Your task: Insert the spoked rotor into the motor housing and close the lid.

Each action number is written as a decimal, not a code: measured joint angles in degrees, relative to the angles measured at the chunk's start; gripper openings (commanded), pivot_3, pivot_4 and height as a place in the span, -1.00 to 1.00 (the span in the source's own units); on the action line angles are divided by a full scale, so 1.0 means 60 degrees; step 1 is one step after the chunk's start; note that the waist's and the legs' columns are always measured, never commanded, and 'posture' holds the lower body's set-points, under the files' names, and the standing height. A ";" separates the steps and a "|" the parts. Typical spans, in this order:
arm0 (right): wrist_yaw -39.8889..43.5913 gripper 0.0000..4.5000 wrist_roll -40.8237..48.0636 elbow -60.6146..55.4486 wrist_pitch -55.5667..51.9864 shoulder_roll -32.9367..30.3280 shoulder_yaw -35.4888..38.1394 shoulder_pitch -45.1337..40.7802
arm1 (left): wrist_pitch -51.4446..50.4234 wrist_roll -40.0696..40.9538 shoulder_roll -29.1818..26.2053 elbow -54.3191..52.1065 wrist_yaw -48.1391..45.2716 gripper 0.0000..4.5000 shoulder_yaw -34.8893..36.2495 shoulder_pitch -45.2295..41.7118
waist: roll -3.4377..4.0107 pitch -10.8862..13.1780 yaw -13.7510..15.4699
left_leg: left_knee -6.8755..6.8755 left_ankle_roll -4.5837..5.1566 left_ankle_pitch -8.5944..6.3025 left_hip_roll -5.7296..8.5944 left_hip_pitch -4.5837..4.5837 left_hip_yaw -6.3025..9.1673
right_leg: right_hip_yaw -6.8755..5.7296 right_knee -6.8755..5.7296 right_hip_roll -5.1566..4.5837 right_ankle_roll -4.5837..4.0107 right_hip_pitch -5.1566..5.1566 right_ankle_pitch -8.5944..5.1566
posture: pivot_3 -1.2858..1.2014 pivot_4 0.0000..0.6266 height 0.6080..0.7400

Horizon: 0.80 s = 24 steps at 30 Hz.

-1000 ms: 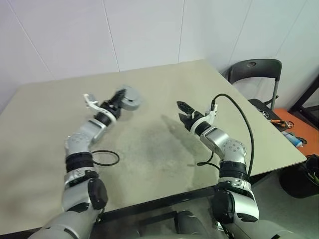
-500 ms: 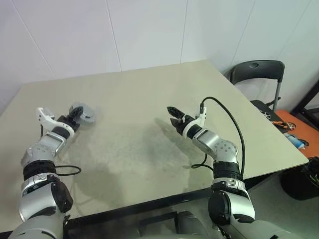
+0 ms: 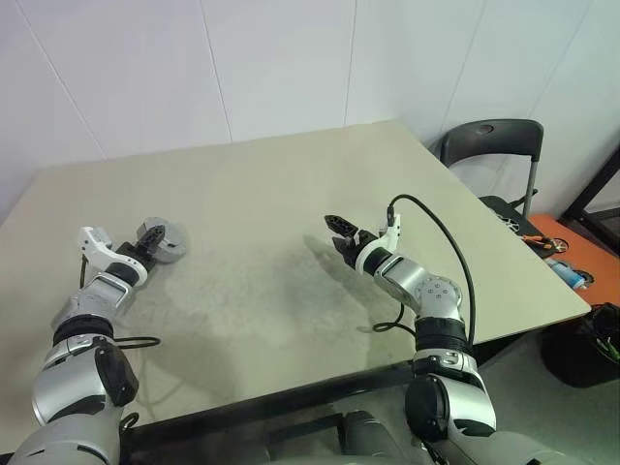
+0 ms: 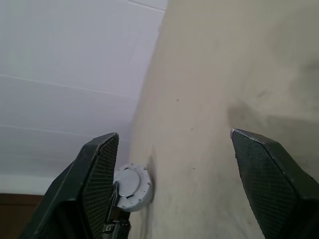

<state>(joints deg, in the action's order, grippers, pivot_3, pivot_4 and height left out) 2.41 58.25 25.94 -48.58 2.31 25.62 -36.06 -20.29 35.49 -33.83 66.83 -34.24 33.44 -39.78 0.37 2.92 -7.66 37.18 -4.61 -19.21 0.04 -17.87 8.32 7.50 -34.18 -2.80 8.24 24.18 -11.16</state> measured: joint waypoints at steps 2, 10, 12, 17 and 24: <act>0.0012 0.65 -0.0039 -0.0001 0.0002 -0.0008 0.0000 0.0000 | 0.0114 -0.0168 -0.0246 0.0262 0.0237 0.65 0.0001 0.0203 | 0.0000 0.0000 -0.0007 | -0.0003 0.0000 0.0000 -0.0002 0.0003 0.0002 | 0.0000 -0.0004 0.0001 0.0000 0.0000 0.0000 | 0.03 -1.00 1.00; 0.0154 0.65 -0.0141 -0.0105 -0.0175 0.0145 -0.0099 -0.0001 | 0.0260 -0.0210 -0.2083 0.0996 0.0092 0.65 0.0530 0.1144 | -0.0017 -0.0009 0.0038 | -0.0007 0.0000 0.0000 -0.0002 -0.0005 0.0005 | -0.0001 0.0001 -0.0001 0.0001 0.0005 -0.0001 | 0.03 -1.00 1.00; 0.0156 0.65 -0.0198 -0.0117 -0.0172 0.0155 -0.0103 -0.0002 | 0.0167 -0.0241 -0.2550 0.1080 -0.0146 0.65 0.0560 0.1323 | -0.0021 -0.0012 0.0077 | -0.0007 0.0000 0.0000 -0.0002 -0.0006 0.0005 | -0.0001 0.0001 -0.0002 0.0001 0.0004 -0.0001 | 0.03 -1.00 1.00; 0.0223 0.65 -0.0244 -0.0118 -0.0185 0.0164 -0.0133 0.0000 | 0.0106 -0.0386 -0.3459 0.1240 -0.0499 0.65 0.0631 0.1279 | -0.0061 -0.0037 0.0107 | -0.0006 0.0000 0.0000 -0.0002 -0.0004 0.0006 | -0.0002 -0.0002 -0.0001 0.0001 0.0001 -0.0002 | 0.03 -1.00 1.00; 0.0559 0.65 -0.0312 -0.0974 -0.0993 -0.0518 -0.0555 0.0200 | -0.0309 -0.0556 -0.3755 0.1060 -0.1638 0.65 0.0317 -0.0463 | -0.0075 -0.0045 0.0130 | -0.0004 0.0000 0.0000 -0.0002 -0.0009 0.0007 | -0.0004 0.0007 -0.0002 0.0001 -0.0006 -0.0002 | 0.03 -1.00 1.00</act>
<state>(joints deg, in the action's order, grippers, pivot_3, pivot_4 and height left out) 5.76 56.38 20.10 -54.53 -0.79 22.29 -34.87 -22.14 32.15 -56.36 73.19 -44.07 35.35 -42.56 -0.07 2.65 -6.88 37.16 -4.61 -19.22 0.03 -17.92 8.36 7.48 -34.13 -2.81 8.24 24.15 -11.17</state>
